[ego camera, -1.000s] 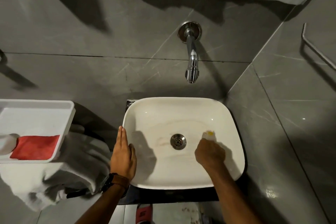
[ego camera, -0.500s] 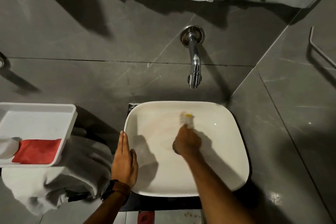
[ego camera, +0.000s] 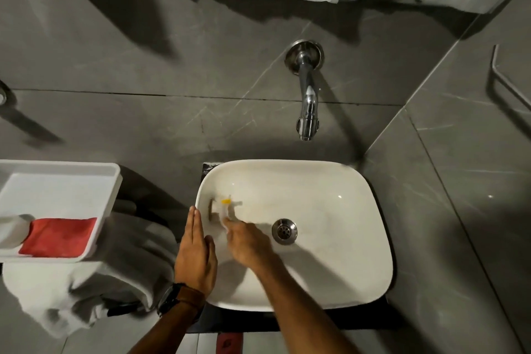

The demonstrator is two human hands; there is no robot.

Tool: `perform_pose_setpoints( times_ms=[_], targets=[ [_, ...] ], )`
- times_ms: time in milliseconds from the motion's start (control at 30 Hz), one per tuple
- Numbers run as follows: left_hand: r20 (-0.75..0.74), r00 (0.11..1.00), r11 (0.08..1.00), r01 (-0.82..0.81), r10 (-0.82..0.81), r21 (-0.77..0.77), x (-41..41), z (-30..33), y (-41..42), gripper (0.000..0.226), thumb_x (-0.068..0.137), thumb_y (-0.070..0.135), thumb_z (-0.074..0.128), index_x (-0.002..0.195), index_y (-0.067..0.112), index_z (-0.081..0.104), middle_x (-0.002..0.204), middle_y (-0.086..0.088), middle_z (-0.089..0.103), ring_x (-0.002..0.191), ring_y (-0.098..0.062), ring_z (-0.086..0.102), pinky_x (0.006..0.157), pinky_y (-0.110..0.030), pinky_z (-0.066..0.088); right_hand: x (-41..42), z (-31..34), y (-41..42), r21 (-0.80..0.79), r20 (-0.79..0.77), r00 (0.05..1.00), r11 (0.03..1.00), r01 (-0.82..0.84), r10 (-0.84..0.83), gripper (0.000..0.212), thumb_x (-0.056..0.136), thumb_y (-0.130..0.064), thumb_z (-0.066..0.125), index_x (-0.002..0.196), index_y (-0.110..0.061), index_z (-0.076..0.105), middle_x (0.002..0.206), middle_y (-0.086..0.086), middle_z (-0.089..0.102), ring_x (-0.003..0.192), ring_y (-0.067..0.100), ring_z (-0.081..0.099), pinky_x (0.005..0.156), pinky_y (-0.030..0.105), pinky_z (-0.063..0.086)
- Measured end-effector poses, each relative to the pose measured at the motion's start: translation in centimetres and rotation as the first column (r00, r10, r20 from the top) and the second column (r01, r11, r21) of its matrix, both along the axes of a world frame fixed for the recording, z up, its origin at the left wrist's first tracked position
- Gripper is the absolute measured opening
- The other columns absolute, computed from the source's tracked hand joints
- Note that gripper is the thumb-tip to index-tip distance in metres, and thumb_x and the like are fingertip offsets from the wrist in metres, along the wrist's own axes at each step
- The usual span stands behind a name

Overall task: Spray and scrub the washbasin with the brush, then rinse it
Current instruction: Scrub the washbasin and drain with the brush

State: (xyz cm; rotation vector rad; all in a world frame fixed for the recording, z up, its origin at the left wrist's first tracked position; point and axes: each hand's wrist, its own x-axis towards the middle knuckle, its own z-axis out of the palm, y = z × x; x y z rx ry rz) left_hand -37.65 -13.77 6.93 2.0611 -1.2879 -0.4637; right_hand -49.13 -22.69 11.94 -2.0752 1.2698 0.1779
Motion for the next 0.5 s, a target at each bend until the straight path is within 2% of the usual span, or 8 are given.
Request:
perform_pose_setpoints(
  times_ms=[67, 133, 167, 267, 300, 367, 433, 500],
  targets=[
    [-0.003, 1.0, 1.0, 0.003, -0.003, -0.012, 0.2, 0.0, 0.0, 0.063, 0.101, 0.033, 0.031, 0.156, 0.021, 0.004, 0.165, 0.002, 0.007, 0.148, -0.024, 0.024, 0.115, -0.048, 0.037, -3.9, 0.5, -0.4, 0.029, -0.162, 0.97, 0.983, -0.18, 0.182, 0.043, 0.099, -0.02, 0.042, 0.136, -0.034, 0.056, 0.134, 0.012, 0.064, 0.122, 0.038, 0.062, 0.096, 0.048, 0.052],
    [0.005, 1.0, 1.0, 0.01, -0.01, -0.023, 0.4, -0.2, 0.0, 0.063, 0.1, 0.037, 0.029, 0.156, 0.021, 0.005, 0.165, 0.002, 0.008, 0.149, -0.024, 0.024, 0.114, -0.049, 0.037, -8.5, 0.9, -0.3, 0.092, -0.361, 0.909, 0.978, -0.186, 0.206, 0.043, 0.097, -0.023, 0.043, 0.137, -0.032, 0.057, 0.139, 0.007, 0.06, 0.128, 0.033, 0.058, 0.098, 0.046, 0.05],
    [0.006, 1.0, 1.0, 0.014, -0.013, -0.023, 0.4, -0.2, 0.1, 0.063, 0.1, 0.037, 0.028, 0.156, 0.021, 0.004, 0.165, 0.003, 0.008, 0.149, -0.024, 0.024, 0.114, -0.05, 0.038, -10.7, 1.0, -0.2, 0.069, -0.441, 0.888, 0.992, -0.109, 0.128, 0.042, 0.096, -0.025, 0.043, 0.134, -0.028, 0.058, 0.139, 0.005, 0.062, 0.127, 0.03, 0.06, 0.098, 0.043, 0.05],
    [0.0, 1.0, 1.0, 0.006, -0.006, -0.02, 0.4, -0.3, 0.1, 0.063, 0.1, 0.04, 0.028, 0.156, 0.025, 0.002, 0.165, 0.005, 0.007, 0.148, -0.025, 0.025, 0.112, -0.051, 0.039, -16.0, 2.0, -0.7, -0.141, -0.594, 0.783, 0.982, 0.125, -0.185, 0.035, 0.099, -0.028, 0.041, 0.124, -0.022, 0.064, 0.13, 0.001, 0.068, 0.121, 0.024, 0.063, 0.098, 0.035, 0.049],
    [-0.003, 1.0, 1.0, 0.004, -0.004, -0.021, 0.4, -0.3, 0.1, 0.063, 0.1, 0.04, 0.028, 0.156, 0.027, 0.001, 0.165, 0.005, 0.007, 0.148, -0.025, 0.026, 0.112, -0.051, 0.04, -17.1, 2.3, -1.0, -0.187, -0.611, 0.749, 0.966, 0.179, -0.257, 0.037, 0.1, -0.028, 0.039, 0.124, -0.021, 0.066, 0.13, 0.001, 0.068, 0.122, 0.023, 0.063, 0.099, 0.033, 0.048],
    [0.004, 1.0, 1.0, 0.006, -0.006, -0.027, 0.4, -0.2, 0.1, 0.062, 0.102, 0.038, 0.029, 0.155, 0.034, -0.003, 0.165, 0.006, 0.006, 0.147, -0.025, 0.027, 0.112, -0.049, 0.04, -17.7, 2.5, -1.4, -0.184, -0.621, 0.73, 0.958, 0.221, -0.287, 0.041, 0.101, -0.028, 0.037, 0.131, -0.021, 0.064, 0.136, 0.002, 0.065, 0.127, 0.025, 0.06, 0.103, 0.034, 0.046],
    [0.007, 1.0, 1.0, 0.004, -0.004, -0.025, 0.3, -0.2, 0.1, 0.064, 0.102, 0.032, 0.033, 0.153, 0.037, -0.005, 0.165, 0.007, 0.006, 0.147, -0.025, 0.028, 0.111, -0.05, 0.041, -16.1, 2.6, -0.9, -0.069, -0.574, 0.793, 0.977, 0.204, -0.206, 0.045, 0.103, -0.035, 0.035, 0.14, -0.022, 0.056, 0.142, 0.004, 0.061, 0.132, 0.027, 0.057, 0.108, 0.038, 0.044],
    [0.003, 1.0, 1.0, 0.005, -0.005, -0.017, 0.4, -0.2, 0.1, 0.065, 0.102, 0.028, 0.036, 0.155, 0.032, -0.002, 0.165, 0.007, 0.006, 0.147, -0.026, 0.028, 0.11, -0.051, 0.042, -12.6, 2.4, 0.6, 0.116, -0.478, 0.877, 0.988, 0.106, -0.038, 0.049, 0.096, -0.04, 0.04, 0.139, -0.024, 0.055, 0.144, 0.005, 0.06, 0.132, 0.028, 0.057, 0.107, 0.039, 0.046]
  ],
)
